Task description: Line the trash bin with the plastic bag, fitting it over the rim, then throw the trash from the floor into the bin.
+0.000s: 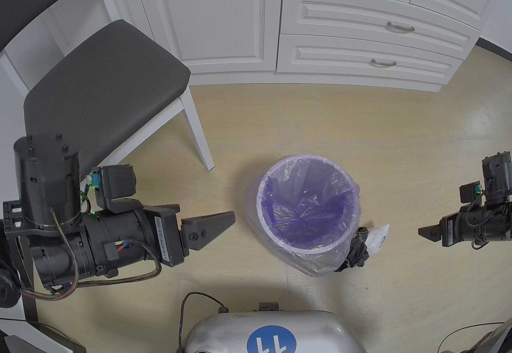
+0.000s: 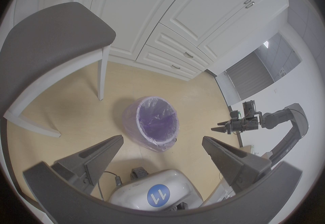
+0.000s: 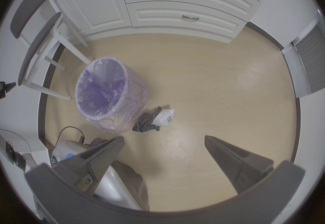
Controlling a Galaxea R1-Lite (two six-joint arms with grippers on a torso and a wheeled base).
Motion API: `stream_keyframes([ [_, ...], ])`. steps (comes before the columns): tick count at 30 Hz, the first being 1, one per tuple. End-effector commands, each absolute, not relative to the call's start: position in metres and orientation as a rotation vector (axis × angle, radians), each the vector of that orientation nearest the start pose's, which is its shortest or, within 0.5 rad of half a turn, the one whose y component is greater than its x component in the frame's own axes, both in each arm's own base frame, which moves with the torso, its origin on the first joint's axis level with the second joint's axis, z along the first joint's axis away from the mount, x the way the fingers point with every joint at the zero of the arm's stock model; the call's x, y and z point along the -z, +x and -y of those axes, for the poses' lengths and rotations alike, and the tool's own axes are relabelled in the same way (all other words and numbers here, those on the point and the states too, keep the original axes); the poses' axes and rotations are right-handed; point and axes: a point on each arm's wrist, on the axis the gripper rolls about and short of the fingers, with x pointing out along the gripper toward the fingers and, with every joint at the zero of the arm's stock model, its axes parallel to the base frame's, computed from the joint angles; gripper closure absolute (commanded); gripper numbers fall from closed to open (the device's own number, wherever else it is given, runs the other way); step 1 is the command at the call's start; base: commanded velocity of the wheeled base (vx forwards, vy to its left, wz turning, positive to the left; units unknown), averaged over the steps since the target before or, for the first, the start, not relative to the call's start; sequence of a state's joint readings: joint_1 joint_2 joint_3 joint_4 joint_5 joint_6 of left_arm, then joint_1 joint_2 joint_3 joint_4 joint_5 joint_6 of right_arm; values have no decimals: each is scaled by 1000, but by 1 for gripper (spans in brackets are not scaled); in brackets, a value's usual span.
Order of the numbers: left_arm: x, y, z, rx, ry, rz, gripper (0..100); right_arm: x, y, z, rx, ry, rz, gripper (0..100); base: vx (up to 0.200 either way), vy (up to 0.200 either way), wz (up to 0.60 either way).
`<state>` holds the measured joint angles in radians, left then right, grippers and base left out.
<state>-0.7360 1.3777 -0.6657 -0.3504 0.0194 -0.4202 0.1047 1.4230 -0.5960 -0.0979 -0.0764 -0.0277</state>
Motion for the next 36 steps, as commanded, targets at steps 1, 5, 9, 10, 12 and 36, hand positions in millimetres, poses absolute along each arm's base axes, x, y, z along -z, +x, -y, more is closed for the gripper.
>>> stream_keyframes([
  [1, -209, 163, 140, 613, -249, -438, 0, -136, 215, -20, -35, -95, -791, 0, 0, 0, 0],
  [5, -214, 161, 136, 620, -228, -399, 0, -128, 226, -10, 2, -74, -829, 0, 0, 0, 0],
  [9, -208, 162, 138, 618, -215, -417, 0, -109, 244, -6, 23, -62, -863, 0, 0, 0, 0],
  [10, -207, 163, 138, 617, -210, -422, 0, -103, 249, -4, 34, -54, -868, 0, 0, 0, 0],
  [12, -203, 164, 139, 613, -203, -434, 0, -88, 259, -1, 42, -32, -876, 0, 0, 0, 0],
  [36, -161, 203, 146, 583, -290, -249, 0, 34, 351, 17, 54, 233, -976, 0, -50, 0, 0],
])
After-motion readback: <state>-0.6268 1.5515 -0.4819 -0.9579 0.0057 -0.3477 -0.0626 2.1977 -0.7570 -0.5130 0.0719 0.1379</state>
